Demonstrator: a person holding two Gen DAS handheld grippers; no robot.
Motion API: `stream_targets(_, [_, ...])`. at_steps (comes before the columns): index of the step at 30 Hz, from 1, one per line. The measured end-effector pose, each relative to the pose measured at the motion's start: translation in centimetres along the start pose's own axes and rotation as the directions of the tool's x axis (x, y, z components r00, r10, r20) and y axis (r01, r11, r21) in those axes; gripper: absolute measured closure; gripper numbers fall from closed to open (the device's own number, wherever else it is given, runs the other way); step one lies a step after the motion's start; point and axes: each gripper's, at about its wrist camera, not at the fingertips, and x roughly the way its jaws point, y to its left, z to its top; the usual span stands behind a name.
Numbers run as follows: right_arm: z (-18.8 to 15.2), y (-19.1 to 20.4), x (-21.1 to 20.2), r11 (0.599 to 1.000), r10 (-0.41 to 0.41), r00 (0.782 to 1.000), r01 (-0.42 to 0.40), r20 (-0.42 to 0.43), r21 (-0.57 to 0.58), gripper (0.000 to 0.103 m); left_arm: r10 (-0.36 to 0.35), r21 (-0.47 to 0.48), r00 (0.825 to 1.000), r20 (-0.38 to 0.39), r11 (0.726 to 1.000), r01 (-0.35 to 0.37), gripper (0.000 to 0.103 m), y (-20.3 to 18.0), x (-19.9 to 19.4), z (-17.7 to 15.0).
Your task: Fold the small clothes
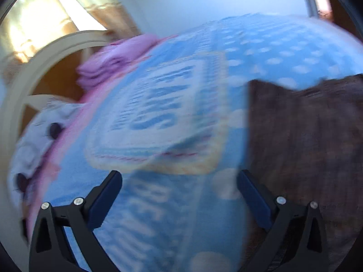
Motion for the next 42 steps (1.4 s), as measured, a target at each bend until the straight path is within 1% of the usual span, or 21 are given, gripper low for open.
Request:
stream_targets(2, [-0.1,0.0,-0.4,1.000,0.003,1.000,-0.003,0.015,-0.002,0.040,-0.049,-0.067,0.998,-0.026,0.997,0.047,0.000,1.3,0.5,-0.2])
stream_targets(4, [-0.2,-0.1,-0.3,1.000,0.004,1.000,-0.004,0.016,-0.002,0.039,-0.042,-0.076,0.999,-0.013,0.996,0.041,0.000,1.4,0.2,-0.2])
stream_targets(7, [-0.1,0.2,0.4,1.000,-0.001,1.000,0.001,-0.025,-0.010,0.039,-0.107,-0.086,0.994,0.029,0.990,0.109,0.001,1.8,-1.3,0.0])
stream_targets(9, [0.0,0.3,0.8,1.000,-0.008,0.999,0.007,-0.043,-0.012,0.039,-0.125,-0.097,0.988,0.087,0.986,0.133,0.000,2.1,-2.8,1.2])
stream_targets(12, [-0.1,0.5,1.0,0.999,-0.026,0.998,0.025,-0.051,-0.022,0.039,-0.175,-0.034,0.975,0.137,0.983,0.181,0.000,0.4,-3.7,3.1])
stream_targets(14, [-0.2,0.9,1.1,0.998,-0.043,0.998,0.041,-0.054,-0.039,0.039,-0.219,0.018,0.969,0.117,0.976,0.219,0.000,-1.7,-2.9,4.2])
stream_targets(16, [-0.3,1.1,1.1,0.997,-0.054,0.997,0.051,-0.052,-0.049,0.039,-0.237,0.051,0.970,0.060,0.971,0.234,0.000,-4.0,-1.2,4.7])
stream_targets(18, [-0.4,1.1,1.0,0.997,-0.057,0.997,0.055,-0.048,-0.050,0.039,-0.216,0.078,0.976,0.024,0.974,0.214,0.000,-5.3,0.1,4.6])
stream_targets(20, [-0.5,1.0,0.9,0.998,-0.055,0.998,0.053,-0.043,-0.046,0.039,-0.097,0.084,0.995,0.028,0.992,0.095,0.000,-5.0,0.6,4.8])
stream_targets(21, [-0.5,1.0,0.8,0.998,-0.054,0.998,0.052,-0.041,-0.044,0.039,-0.060,0.095,0.998,0.034,0.994,0.056,0.000,-4.6,1.2,4.8])
stream_targets(22, [-0.5,0.9,0.9,0.998,-0.052,0.998,0.050,-0.041,-0.043,0.039,-0.044,0.090,0.998,0.034,0.995,0.041,0.000,-4.2,1.8,4.9])
stream_targets(24, [-0.5,0.9,0.9,0.998,-0.048,0.998,0.046,-0.043,-0.043,0.039,-0.056,0.056,0.998,0.024,0.997,0.055,0.000,-2.9,2.5,4.8])
stream_targets(25, [-0.6,0.8,0.9,0.998,-0.048,0.998,0.046,-0.042,-0.041,0.039,-0.037,0.048,0.999,0.020,0.998,0.036,0.000,-2.5,2.7,4.8])
stream_targets(26, [-0.6,0.8,0.9,0.998,-0.048,0.998,0.046,-0.042,-0.040,0.039,0.010,0.045,1.000,0.016,0.999,-0.011,0.000,-2.2,2.9,4.7])
stream_targets(27, [-0.6,0.7,0.9,0.998,-0.047,0.998,0.045,-0.041,-0.039,0.039,0.021,0.040,1.000,0.010,0.999,-0.022,0.000,-1.9,3.1,4.5])
stream_targets(32, [-0.5,0.3,0.9,0.999,-0.032,0.999,0.031,-0.041,-0.021,0.039,-0.089,-0.059,0.995,0.031,0.994,0.091,0.003,0.2,0.8,3.9])
stream_targets(35, [-0.1,-0.7,0.0,0.999,0.046,0.999,-0.046,-0.015,0.021,0.039,-0.142,-0.088,0.985,0.098,0.985,0.151,0.001,1.0,-2.9,3.2])
stream_targets(36, [0.3,-1.3,-0.2,0.998,0.053,0.998,-0.052,-0.014,0.046,0.039,-0.176,-0.081,0.977,0.123,0.979,0.186,0.000,0.7,-4.4,2.7])
stream_targets(39, [1.8,-4.5,-0.7,0.993,-0.031,1.000,0.031,0.001,0.112,0.039,-0.208,-0.020,0.969,0.131,0.977,0.212,0.000,-0.9,-5.3,1.7])
stream_targets(40, [2.1,-5.6,-0.3,0.989,-0.043,0.999,0.045,-0.017,0.139,0.039,-0.206,0.008,0.972,0.115,0.979,0.206,0.000,-1.7,-4.9,1.4])
stream_targets(42, [2.3,-8.5,1.7,0.979,-0.041,0.992,0.064,-0.120,0.196,0.039,-0.180,0.037,0.982,0.057,0.983,0.178,0.000,-2.8,-3.2,0.6])
